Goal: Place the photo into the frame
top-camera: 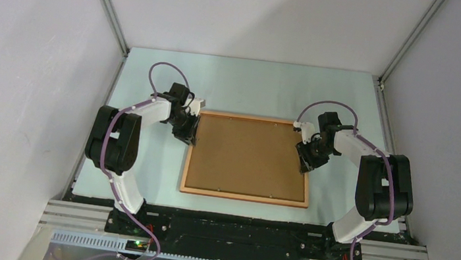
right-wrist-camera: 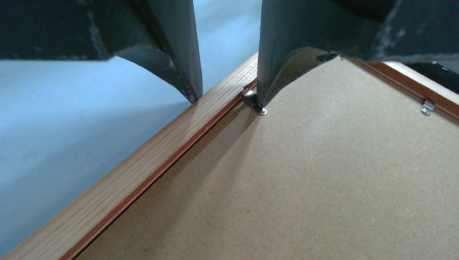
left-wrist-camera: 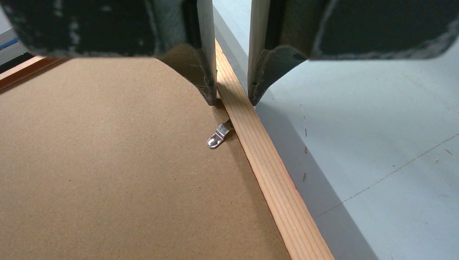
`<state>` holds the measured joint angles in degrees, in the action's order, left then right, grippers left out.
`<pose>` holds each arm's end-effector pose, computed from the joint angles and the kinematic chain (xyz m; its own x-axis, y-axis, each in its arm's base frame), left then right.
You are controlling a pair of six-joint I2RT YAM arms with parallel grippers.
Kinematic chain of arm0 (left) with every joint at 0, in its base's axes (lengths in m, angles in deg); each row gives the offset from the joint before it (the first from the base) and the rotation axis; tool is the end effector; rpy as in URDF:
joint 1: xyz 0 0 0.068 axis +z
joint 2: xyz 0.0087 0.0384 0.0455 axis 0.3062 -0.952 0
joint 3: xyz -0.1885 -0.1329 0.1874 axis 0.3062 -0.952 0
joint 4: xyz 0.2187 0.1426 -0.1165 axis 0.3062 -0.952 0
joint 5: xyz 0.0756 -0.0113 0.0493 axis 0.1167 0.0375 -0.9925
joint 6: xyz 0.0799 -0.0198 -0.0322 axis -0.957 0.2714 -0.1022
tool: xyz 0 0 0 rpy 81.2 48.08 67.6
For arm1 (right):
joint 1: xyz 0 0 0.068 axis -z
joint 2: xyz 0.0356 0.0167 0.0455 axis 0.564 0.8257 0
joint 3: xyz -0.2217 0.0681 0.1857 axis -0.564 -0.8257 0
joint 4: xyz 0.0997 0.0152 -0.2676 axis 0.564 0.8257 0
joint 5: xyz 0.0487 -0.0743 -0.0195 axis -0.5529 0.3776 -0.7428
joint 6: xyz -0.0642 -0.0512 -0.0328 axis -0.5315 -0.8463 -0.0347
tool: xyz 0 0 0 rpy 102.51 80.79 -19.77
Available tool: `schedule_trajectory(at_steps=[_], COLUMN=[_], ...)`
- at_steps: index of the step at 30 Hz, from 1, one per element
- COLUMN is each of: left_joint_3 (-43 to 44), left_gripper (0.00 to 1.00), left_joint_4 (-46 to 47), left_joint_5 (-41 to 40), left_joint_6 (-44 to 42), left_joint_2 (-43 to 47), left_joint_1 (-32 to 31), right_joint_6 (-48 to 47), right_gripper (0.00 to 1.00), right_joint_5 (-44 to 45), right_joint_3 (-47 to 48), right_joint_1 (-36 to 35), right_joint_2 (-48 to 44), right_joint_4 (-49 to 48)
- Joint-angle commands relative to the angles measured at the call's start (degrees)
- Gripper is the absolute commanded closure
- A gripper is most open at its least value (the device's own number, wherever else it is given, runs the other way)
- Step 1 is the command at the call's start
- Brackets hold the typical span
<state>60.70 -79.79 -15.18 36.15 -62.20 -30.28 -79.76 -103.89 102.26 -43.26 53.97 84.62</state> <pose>0.3581 -0.1043 0.1295 -0.9318 0.2318 -0.2794 0.3130 0.9030 -0.2945 0.3114 0.0719 0.1326 -0.7488 -0.5839 -0.3135 -0.6466 0.7475 0.1520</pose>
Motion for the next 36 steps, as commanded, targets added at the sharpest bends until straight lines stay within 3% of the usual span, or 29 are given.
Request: schedule_trajectory(at_steps=[1, 13, 18, 36], left_joint_3=[-0.2, -0.3, -0.3, -0.2], left_gripper=[0.77, 0.77, 0.77, 0.77], left_joint_4=[1.2, 1.2, 1.2, 1.2], left_joint_5=[3.9, 3.8, 3.7, 4.1], left_joint_6=[-2.1, -2.0, -2.1, -2.1], left_joint_2=[-0.8, -0.9, -0.8, -1.0], left_joint_1=[-0.6, -0.6, -0.6, -0.3], right_joint_6=[-3.4, -3.8, -4.0, -6.0], right_gripper=[0.58, 0.47, 0.47, 0.75], right_joint_5=[2.5, 2.6, 2.1, 3.2], right_joint_3=[0.0, 0.0, 0.0, 0.0], right_joint_1=[0.0, 0.2, 0.7, -0.1], right_joint_2=[-1.1, -0.7, -0.9, -0.7], right_joint_4=[-1.3, -0.2, 0.0, 0.3])
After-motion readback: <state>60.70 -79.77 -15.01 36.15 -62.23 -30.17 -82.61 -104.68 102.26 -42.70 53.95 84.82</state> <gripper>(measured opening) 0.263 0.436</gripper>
